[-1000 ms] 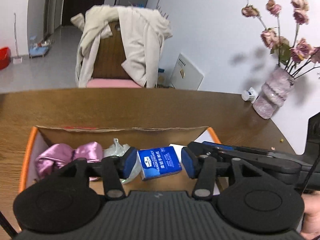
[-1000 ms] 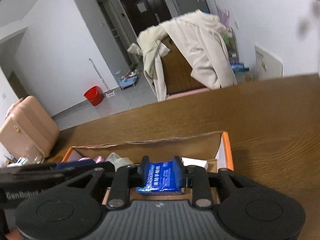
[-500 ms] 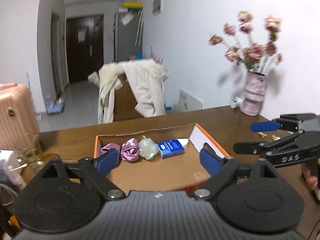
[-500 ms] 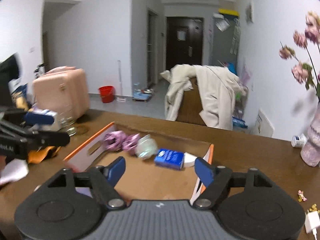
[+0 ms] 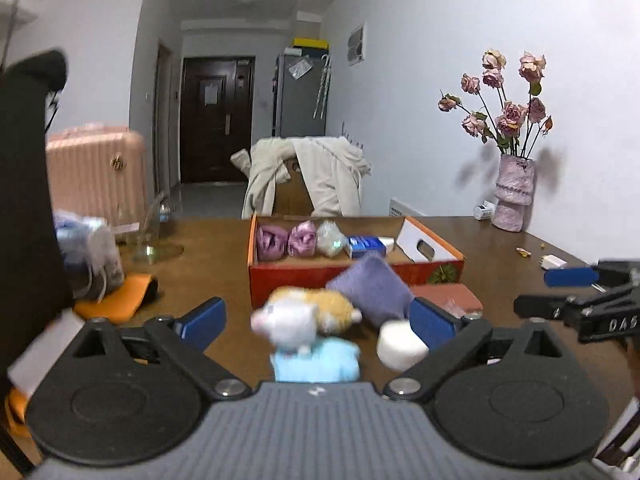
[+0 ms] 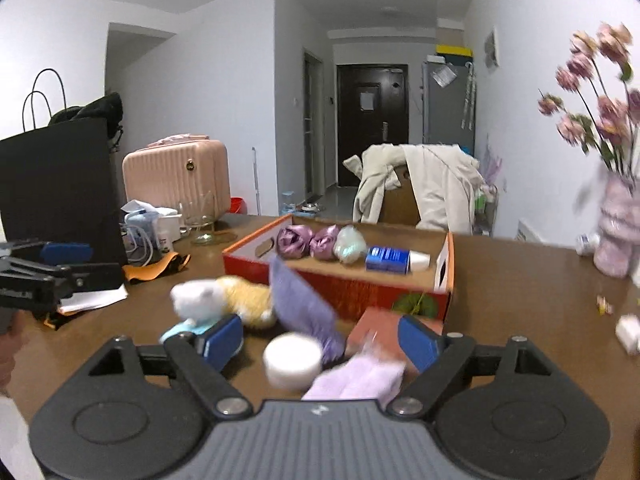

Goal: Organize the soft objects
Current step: 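Move both tools back toward the remaining pile, then close both tools together on the light blue plush toy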

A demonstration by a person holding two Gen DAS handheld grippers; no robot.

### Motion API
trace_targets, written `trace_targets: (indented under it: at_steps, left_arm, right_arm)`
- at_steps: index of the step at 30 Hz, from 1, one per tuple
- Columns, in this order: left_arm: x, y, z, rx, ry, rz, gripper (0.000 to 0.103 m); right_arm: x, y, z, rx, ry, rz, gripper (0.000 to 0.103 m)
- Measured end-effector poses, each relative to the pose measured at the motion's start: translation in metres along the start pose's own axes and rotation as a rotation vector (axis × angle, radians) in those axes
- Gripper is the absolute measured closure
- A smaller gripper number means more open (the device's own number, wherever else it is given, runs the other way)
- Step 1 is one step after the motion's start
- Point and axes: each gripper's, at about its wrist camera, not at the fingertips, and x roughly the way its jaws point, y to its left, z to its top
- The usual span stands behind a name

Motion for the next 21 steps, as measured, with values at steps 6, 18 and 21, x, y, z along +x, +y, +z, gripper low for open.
trace_targets:
  at_steps: [6,18,21]
  left_arm:
    - [-0.007,-0.007,-0.032,0.026,0.063,0.002,0.003]
    - [0.031,0.019,-0.044,-0.079,0.156,-0.051,0.028]
    - [0.059,0.041,-0.041,-0.167,0.190,-0.071,0.038]
  right_arm:
    - [-0.009,0.017,-0.037,0.062,0.036,-0.019,0.019]
    - [0.028,0.024,-0.037,0.121,0.086,0.093,0.039]
    - [0.058,0.027,-0.030,0.162,0.102,0.154,0.045]
